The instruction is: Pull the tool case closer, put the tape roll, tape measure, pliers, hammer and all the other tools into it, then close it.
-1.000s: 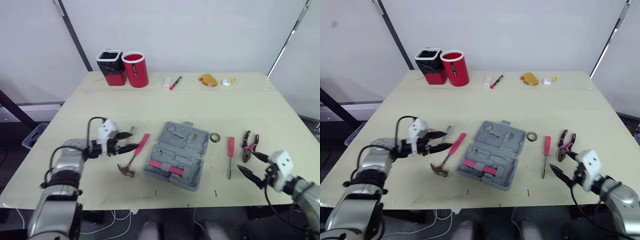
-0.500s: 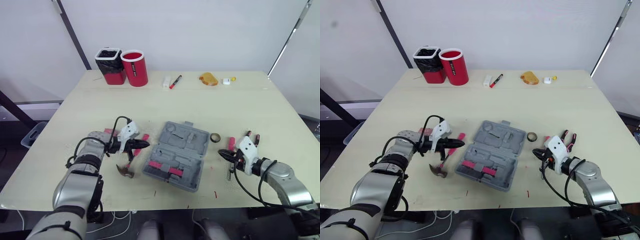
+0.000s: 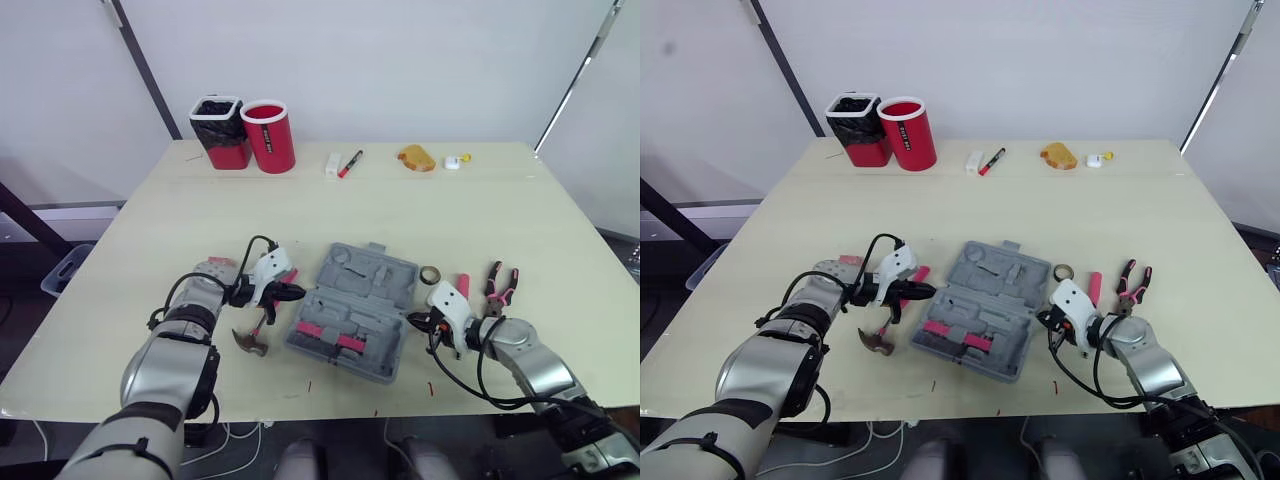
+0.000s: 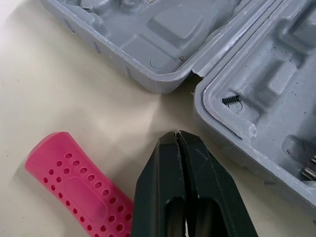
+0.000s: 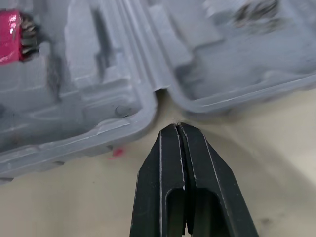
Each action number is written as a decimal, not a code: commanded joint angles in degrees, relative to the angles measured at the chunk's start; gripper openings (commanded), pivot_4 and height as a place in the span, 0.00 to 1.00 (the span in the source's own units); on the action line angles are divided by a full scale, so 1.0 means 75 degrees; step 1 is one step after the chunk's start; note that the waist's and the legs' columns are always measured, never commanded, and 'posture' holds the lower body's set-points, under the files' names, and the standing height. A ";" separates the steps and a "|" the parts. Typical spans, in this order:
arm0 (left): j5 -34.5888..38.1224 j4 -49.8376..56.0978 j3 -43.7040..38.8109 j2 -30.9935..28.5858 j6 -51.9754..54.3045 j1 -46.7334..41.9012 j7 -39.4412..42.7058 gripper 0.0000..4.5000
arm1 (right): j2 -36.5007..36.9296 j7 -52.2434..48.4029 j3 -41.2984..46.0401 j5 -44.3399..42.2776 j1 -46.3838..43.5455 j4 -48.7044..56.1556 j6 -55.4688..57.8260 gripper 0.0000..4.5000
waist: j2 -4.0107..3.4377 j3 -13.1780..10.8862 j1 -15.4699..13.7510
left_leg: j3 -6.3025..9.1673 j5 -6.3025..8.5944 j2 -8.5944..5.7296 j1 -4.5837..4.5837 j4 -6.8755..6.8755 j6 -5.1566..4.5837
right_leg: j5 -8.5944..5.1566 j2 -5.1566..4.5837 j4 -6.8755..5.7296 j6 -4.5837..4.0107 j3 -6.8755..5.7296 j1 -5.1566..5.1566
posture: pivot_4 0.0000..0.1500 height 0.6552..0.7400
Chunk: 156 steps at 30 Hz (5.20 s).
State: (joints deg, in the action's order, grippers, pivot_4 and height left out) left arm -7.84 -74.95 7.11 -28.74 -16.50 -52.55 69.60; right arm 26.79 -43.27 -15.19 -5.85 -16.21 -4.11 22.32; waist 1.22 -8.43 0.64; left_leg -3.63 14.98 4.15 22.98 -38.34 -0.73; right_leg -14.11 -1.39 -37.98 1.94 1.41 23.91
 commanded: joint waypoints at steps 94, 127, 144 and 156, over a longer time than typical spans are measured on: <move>0.0956 0.6963 0.1149 -0.0793 0.2784 0.4221 0.1448 0.02 | 0.0852 -0.1230 0.0586 -0.1014 0.1423 0.1507 0.0738 0.00 | -0.0020 0.0015 -0.0040 | 0.0000 0.0000 0.0001 -0.0022 -0.0002 0.0000 | -0.0001 0.0000 -0.0003 -0.0001 0.0008 -0.0015 | 1.00 1.00; 0.0961 0.6696 0.1315 -0.1018 0.2477 0.4352 0.1495 0.02 | 0.0871 -0.1199 0.0586 -0.1080 0.1596 0.1600 0.0976 0.00 | -0.0021 0.0016 0.0019 | 0.0004 0.0000 0.0004 -0.0030 0.0000 -0.0001 | -0.0002 0.0007 -0.0006 -0.0003 0.0010 -0.0015 | 1.00 1.00; 0.1151 0.7128 0.1476 -0.1166 0.2819 0.4522 0.1686 0.02 | 0.0992 -0.1390 0.0536 -0.1199 0.1721 0.1786 0.1213 0.00 | -0.0021 0.0017 0.0015 | 0.0003 0.0001 0.0005 -0.0030 0.0001 -0.0001 | -0.0003 0.0007 -0.0005 -0.0004 0.0012 -0.0015 | 1.00 1.00; 0.1235 0.7401 0.1505 -0.1284 0.3063 0.4633 0.1764 0.02 | 0.1032 -0.1427 0.0535 -0.1217 0.1696 0.1806 0.1309 0.00 | -0.0021 0.0017 0.0012 | 0.0003 0.0001 0.0005 -0.0030 0.0001 -0.0001 | -0.0003 0.0007 -0.0005 -0.0004 0.0012 -0.0015 | 1.00 1.00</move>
State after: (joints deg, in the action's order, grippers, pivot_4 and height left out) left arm 2.71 -18.47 15.76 -37.38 5.27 -19.92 81.54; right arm 34.03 -53.52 -11.03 -14.40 -3.38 7.98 32.21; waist 1.06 -8.30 0.73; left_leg -3.61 14.99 4.19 22.75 -38.34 -0.74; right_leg -14.13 -1.34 -38.02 1.91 1.50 23.80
